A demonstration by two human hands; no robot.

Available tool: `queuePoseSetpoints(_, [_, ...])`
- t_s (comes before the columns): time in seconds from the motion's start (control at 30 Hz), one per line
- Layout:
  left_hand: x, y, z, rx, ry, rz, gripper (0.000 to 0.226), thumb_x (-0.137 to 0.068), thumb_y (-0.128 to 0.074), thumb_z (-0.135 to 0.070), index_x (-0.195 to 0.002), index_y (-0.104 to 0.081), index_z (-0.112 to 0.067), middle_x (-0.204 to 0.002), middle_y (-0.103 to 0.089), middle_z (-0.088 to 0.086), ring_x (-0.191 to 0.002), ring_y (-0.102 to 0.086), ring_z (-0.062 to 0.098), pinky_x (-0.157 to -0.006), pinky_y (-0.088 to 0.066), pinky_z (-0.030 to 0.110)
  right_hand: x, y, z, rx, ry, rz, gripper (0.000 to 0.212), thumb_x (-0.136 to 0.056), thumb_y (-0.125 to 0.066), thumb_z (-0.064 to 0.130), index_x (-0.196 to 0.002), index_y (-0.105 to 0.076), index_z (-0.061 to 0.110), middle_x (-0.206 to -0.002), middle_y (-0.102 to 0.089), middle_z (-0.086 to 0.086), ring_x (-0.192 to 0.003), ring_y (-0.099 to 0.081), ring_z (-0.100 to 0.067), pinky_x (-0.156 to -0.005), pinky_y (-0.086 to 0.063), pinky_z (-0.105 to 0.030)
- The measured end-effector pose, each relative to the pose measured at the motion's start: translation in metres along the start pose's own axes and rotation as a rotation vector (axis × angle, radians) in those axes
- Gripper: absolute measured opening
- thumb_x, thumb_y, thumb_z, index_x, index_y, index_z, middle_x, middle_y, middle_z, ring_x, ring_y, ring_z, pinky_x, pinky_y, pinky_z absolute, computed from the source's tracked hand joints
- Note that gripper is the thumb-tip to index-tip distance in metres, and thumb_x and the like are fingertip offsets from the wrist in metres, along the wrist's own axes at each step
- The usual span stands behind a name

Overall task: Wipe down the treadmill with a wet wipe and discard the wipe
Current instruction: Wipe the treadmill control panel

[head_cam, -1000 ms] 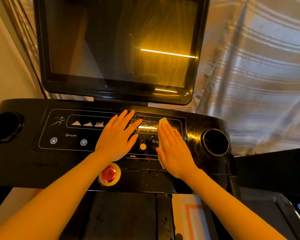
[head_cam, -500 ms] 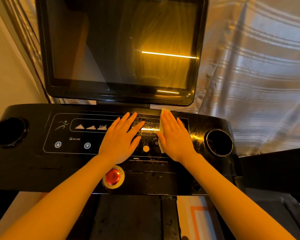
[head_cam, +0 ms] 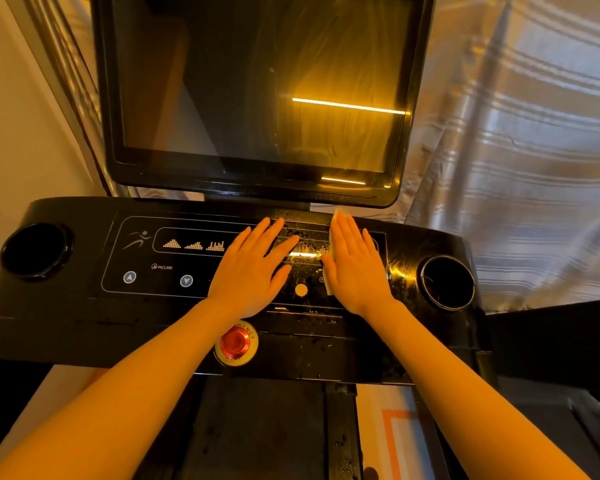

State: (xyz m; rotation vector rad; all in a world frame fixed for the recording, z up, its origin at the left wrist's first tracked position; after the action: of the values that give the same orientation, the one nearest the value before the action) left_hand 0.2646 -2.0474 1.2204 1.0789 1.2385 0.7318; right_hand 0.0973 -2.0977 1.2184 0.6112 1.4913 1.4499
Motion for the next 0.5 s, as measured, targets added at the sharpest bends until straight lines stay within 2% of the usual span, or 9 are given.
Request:
queuePoseSetpoints(0.1, [0.0,0.001,0.0,0.0,-0.003,0.013,0.056,-0.098,-0.025,-0.047,-0.147,-0.042,-0.025,-0.157,-0.032,0.009,-0.145,-0.027,0.03,-0.116,-0.019,0.043,0.014,-0.001,0.001,-0.005,0.006,-0.02,0.071,-0.098,-0.012,0.05,-0.157,-0.002,0.012,-0.165,0.002,-0.007,-0.151,0.007,-0.019,-0.121,0.004,-0.036])
queuePoseSetpoints(0.2, [0.0,0.0,0.0,0.006,-0.006,0.004,0.054,-0.099,-0.028,-0.046,-0.148,-0.04,-0.025,-0.158,-0.03,0.009,-0.146,-0.025,0.03,-0.116,-0.016,0.043,0.048,-0.006,0.004,-0.03,-0.043,-0.002,0.074,-0.095,-0.006,0.053,-0.157,0.0,0.014,-0.165,0.007,-0.005,-0.151,0.009,-0.018,-0.122,0.003,-0.037])
queuePoseSetpoints(0.33, [0.001,-0.003,0.001,0.014,-0.006,-0.01,0.05,-0.102,-0.044,-0.038,-0.15,-0.037,-0.025,-0.16,-0.026,0.009,-0.148,-0.021,0.029,-0.117,-0.013,0.042,0.101,-0.02,0.026,-0.002,-0.092,-0.027,0.069,-0.099,-0.013,0.047,-0.157,-0.004,0.01,-0.165,0.002,-0.009,-0.152,0.004,-0.024,-0.122,-0.003,-0.043])
queuePoseSetpoints(0.4, [0.001,-0.003,0.001,0.01,-0.008,-0.01,0.049,-0.103,-0.04,-0.039,-0.149,-0.037,-0.025,-0.159,-0.027,0.009,-0.148,-0.021,0.029,-0.117,-0.013,0.043,0.113,-0.025,0.025,0.034,-0.104,-0.057,0.067,-0.1,-0.016,0.046,-0.157,-0.007,0.011,-0.165,-0.002,-0.009,-0.152,-0.001,-0.024,-0.122,-0.006,-0.045])
queuePoseSetpoints(0.5, [0.001,-0.002,0.001,-0.003,-0.012,0.011,0.055,-0.1,-0.027,-0.045,-0.149,-0.039,-0.024,-0.158,-0.029,0.01,-0.147,-0.024,0.03,-0.117,-0.016,0.043,0.114,-0.022,-0.004,0.057,-0.24,-0.086,0.067,-0.1,-0.017,0.047,-0.157,-0.008,0.013,-0.164,-0.009,-0.01,-0.151,-0.008,-0.026,-0.121,-0.015,-0.05])
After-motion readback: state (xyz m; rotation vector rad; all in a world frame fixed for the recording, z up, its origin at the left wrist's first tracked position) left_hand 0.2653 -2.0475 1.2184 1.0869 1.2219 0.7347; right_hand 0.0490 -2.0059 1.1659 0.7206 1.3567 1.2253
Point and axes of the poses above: each hand's wrist, its own x-axis away from the middle knuckle, its own y-axis out of the back of the hand, z = x × y, the point moved 6 cm from there along -x, towards the middle knuckle
